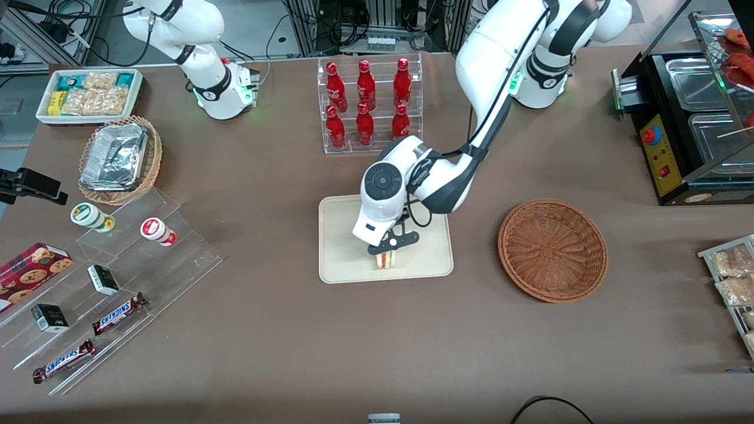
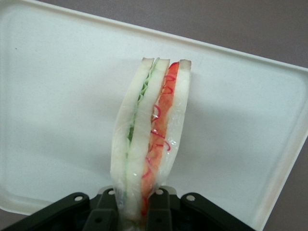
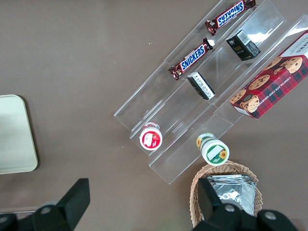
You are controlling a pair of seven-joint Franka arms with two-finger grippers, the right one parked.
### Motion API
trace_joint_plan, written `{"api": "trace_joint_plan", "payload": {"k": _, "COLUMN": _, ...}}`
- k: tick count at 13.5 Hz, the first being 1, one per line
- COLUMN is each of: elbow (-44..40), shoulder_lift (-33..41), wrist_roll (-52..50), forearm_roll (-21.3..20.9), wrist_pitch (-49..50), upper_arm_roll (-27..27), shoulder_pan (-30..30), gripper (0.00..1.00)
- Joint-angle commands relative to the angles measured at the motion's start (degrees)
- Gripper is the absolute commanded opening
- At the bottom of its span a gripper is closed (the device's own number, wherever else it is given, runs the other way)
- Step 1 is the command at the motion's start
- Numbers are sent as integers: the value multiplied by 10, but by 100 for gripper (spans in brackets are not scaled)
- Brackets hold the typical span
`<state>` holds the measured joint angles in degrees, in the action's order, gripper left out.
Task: Place sandwich from basket to tray
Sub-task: 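Lower the sandwich onto the tray and open the left gripper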
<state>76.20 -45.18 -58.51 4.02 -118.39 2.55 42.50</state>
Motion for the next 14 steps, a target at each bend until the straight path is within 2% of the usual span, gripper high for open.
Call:
{"api": "trace_joint_plan", "payload": {"k": 1, "elbow": -25, "shoulder_lift": -12, "wrist_roll": -14, "forearm_roll": -3, "wrist_pitch": 9, "upper_arm_roll": -11, "shoulder_pan": 13, "gripper": 0}}
{"api": "trace_joint_plan", "payload": {"k": 8, "elbow": -23, "shoulder_lift": -13, "wrist_roll": -42, "forearm_roll": 1, "wrist_pitch": 54, "upper_arm_roll": -8, "shoulder_pan": 14, "gripper": 0}}
{"api": "trace_joint_plan", "payload": {"k": 14, "elbow": -24, "shoulder_lift": -25, "wrist_roll": -63, "forearm_roll": 4, "wrist_pitch": 47, "upper_arm_roll": -8, "shoulder_pan": 14, "gripper": 0}}
